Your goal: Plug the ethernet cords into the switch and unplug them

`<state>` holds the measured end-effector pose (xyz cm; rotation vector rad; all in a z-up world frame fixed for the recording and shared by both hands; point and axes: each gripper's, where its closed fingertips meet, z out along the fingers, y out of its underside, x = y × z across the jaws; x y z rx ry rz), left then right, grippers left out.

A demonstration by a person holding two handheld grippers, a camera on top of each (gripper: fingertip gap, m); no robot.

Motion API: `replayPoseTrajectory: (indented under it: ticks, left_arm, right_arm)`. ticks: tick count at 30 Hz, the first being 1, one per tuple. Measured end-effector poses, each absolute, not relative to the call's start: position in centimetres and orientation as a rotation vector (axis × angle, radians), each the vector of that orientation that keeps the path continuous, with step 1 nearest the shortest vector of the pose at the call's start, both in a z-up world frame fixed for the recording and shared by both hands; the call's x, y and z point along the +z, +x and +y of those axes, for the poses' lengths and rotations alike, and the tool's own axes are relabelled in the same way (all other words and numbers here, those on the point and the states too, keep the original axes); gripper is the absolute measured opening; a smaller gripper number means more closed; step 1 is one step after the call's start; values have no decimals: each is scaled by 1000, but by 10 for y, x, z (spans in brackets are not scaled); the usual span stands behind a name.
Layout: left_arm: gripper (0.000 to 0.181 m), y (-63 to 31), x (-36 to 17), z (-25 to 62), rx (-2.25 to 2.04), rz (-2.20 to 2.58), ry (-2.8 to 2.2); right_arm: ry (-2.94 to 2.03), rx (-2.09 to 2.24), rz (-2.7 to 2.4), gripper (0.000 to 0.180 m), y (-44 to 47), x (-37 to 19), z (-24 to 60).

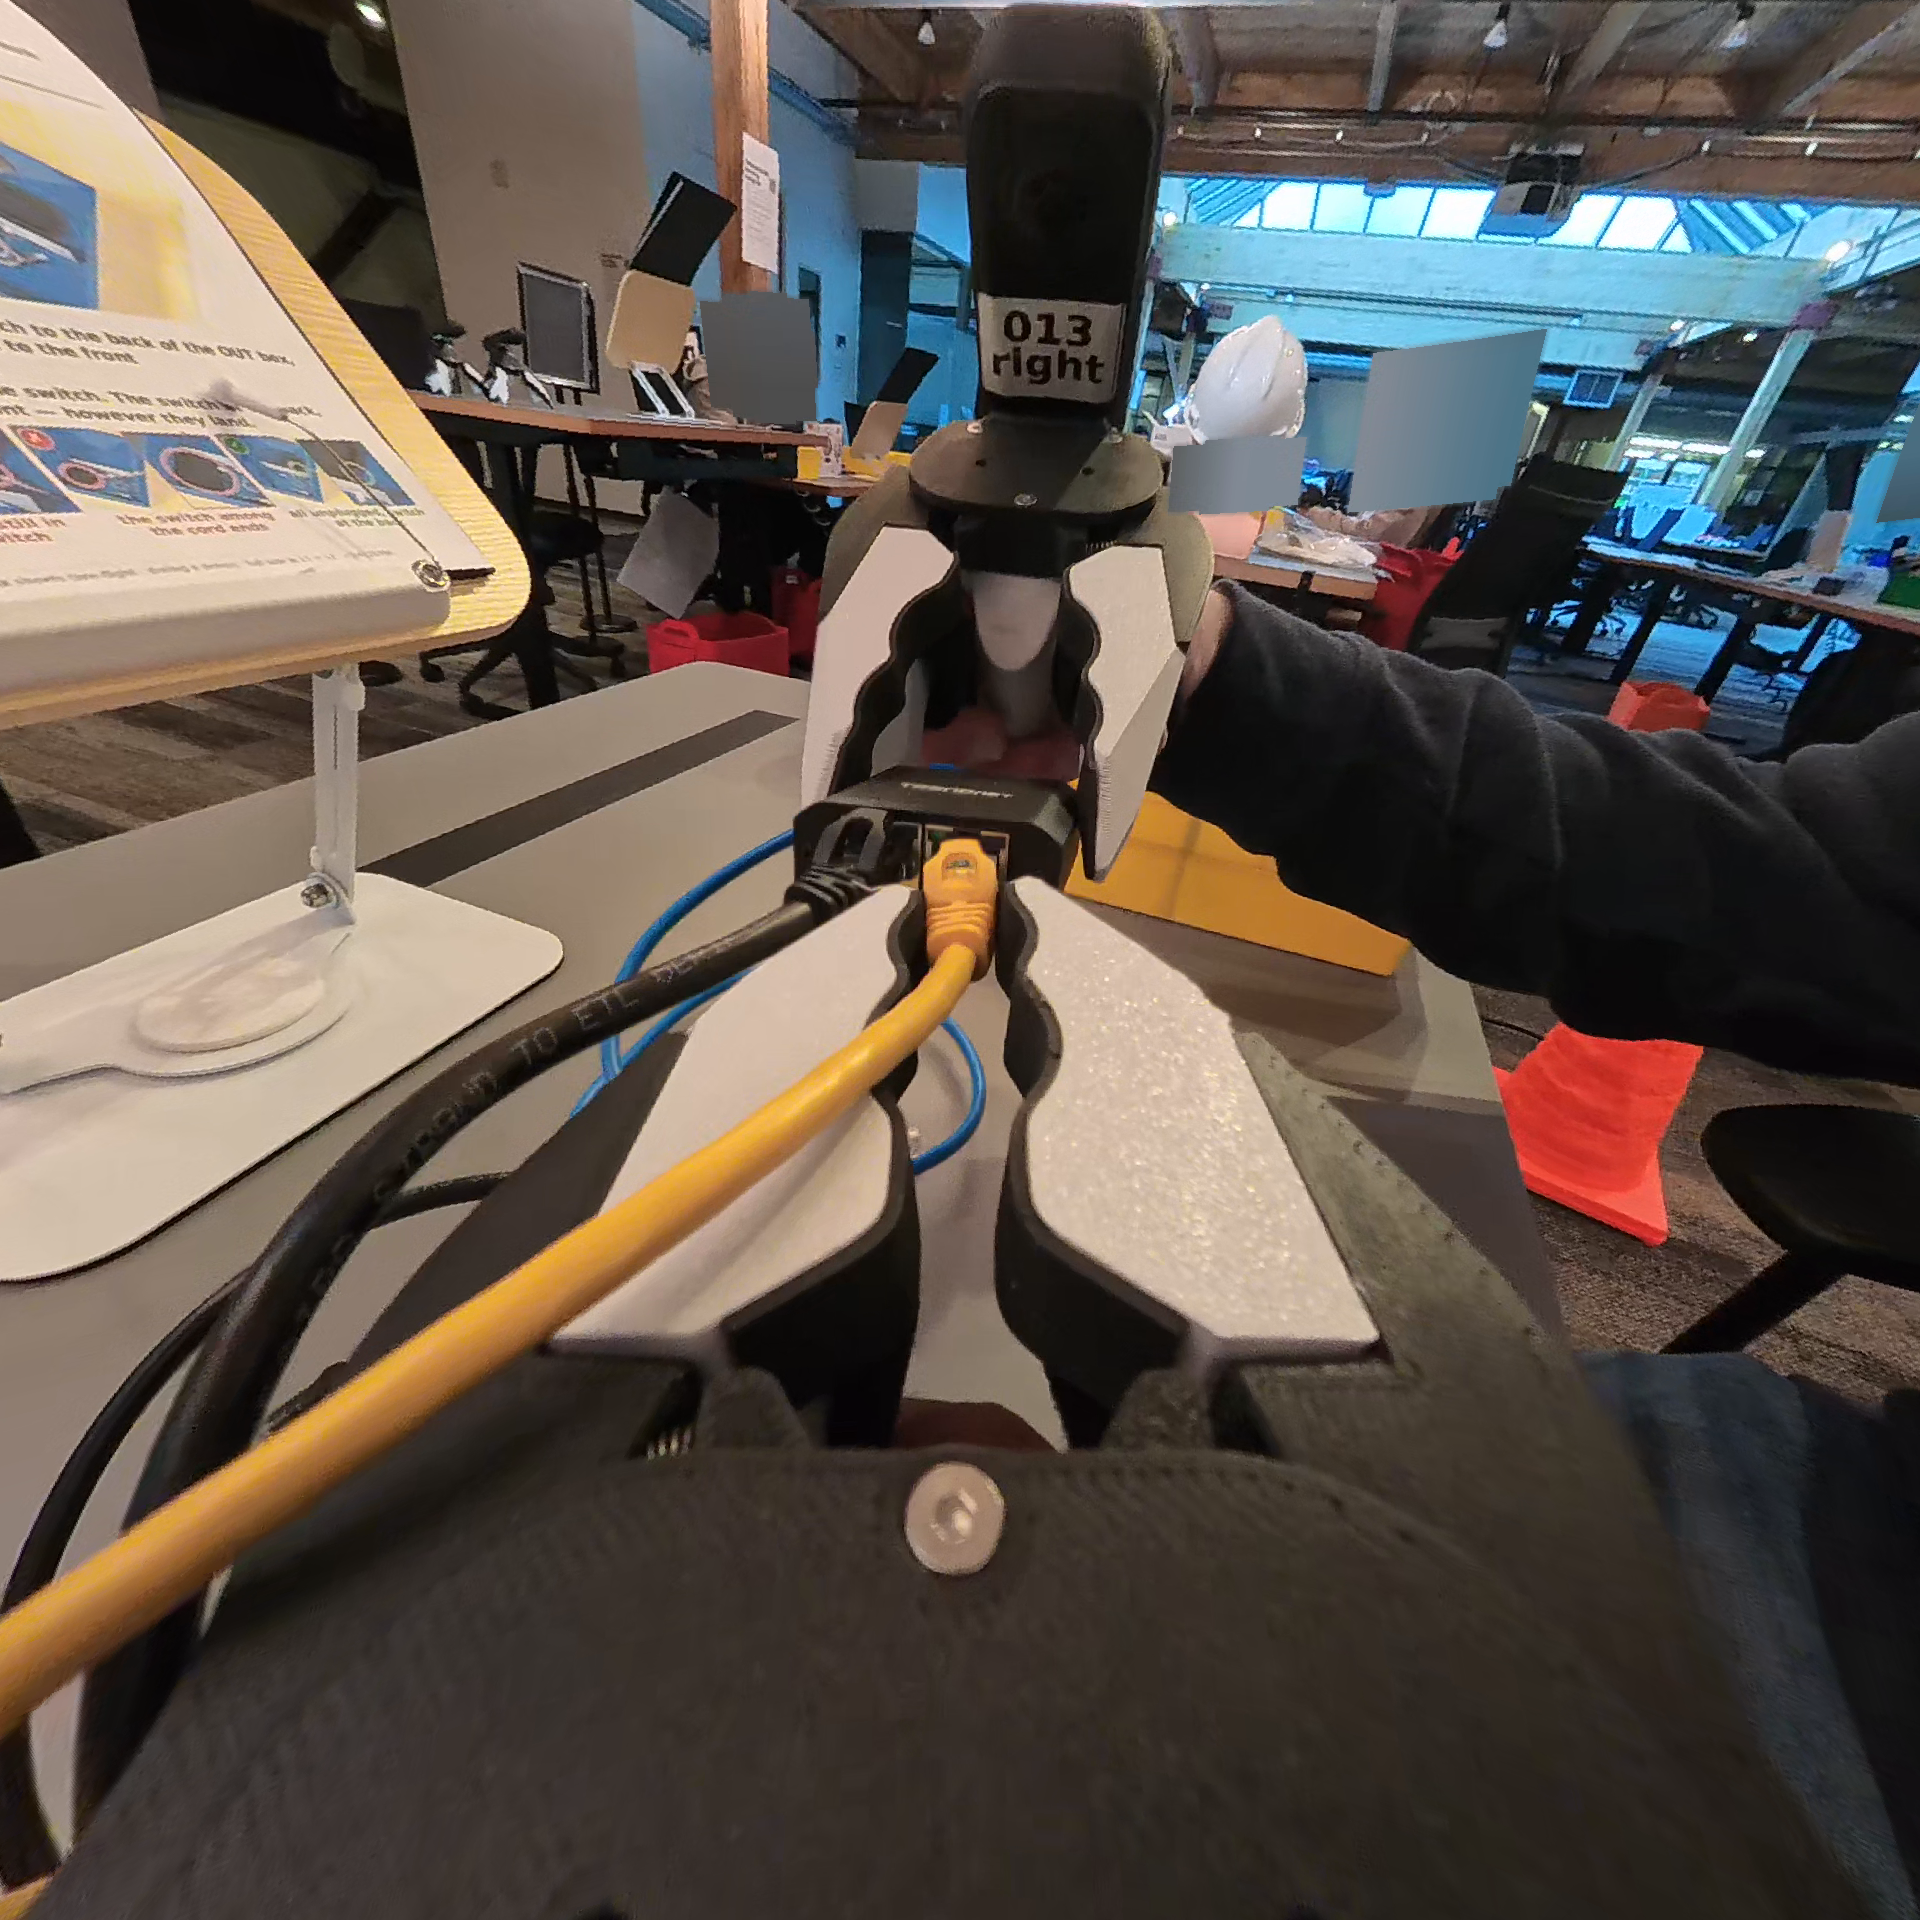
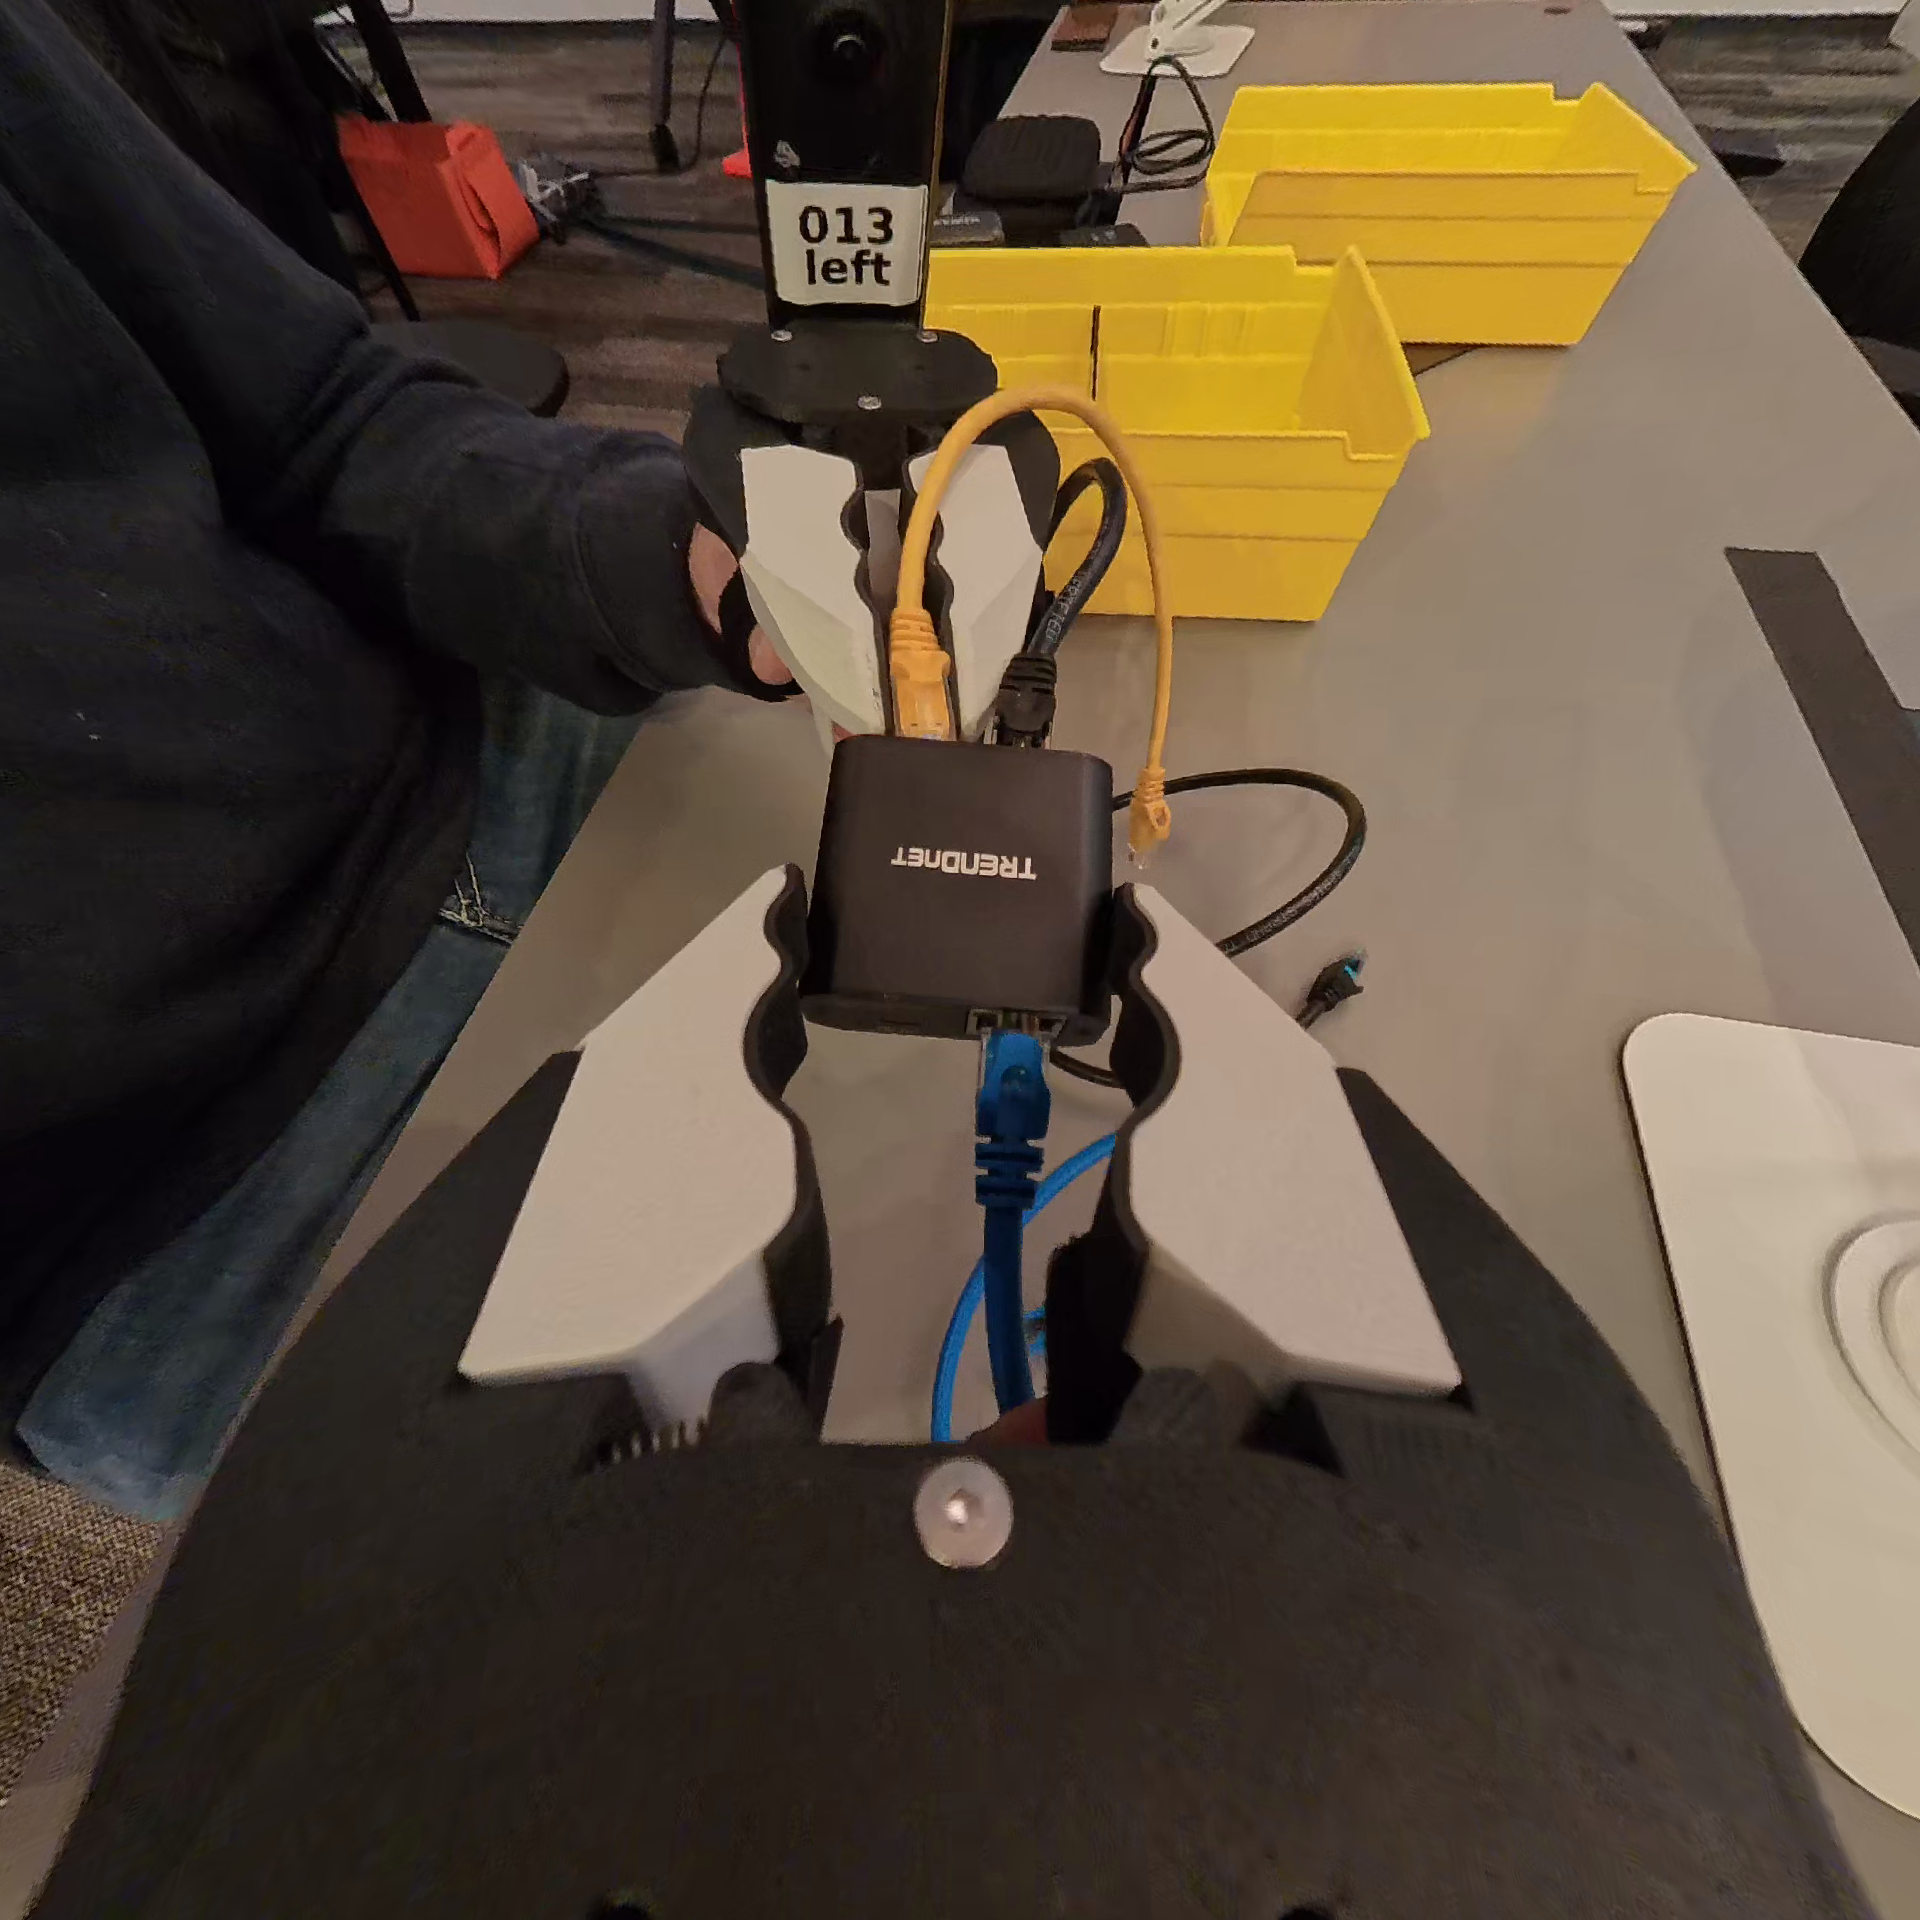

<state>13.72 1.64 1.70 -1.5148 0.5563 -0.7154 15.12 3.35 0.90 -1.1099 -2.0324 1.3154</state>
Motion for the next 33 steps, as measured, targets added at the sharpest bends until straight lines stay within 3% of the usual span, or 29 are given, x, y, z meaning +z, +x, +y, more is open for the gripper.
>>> replayPoseTrajectory:
  ticks: [33]
  left_arm:
    - [13, 149, -5, 23, -663, 603, -1616]
  right_arm:
    - [-1116, 1076, -2216, 54, 148, -5, 30]
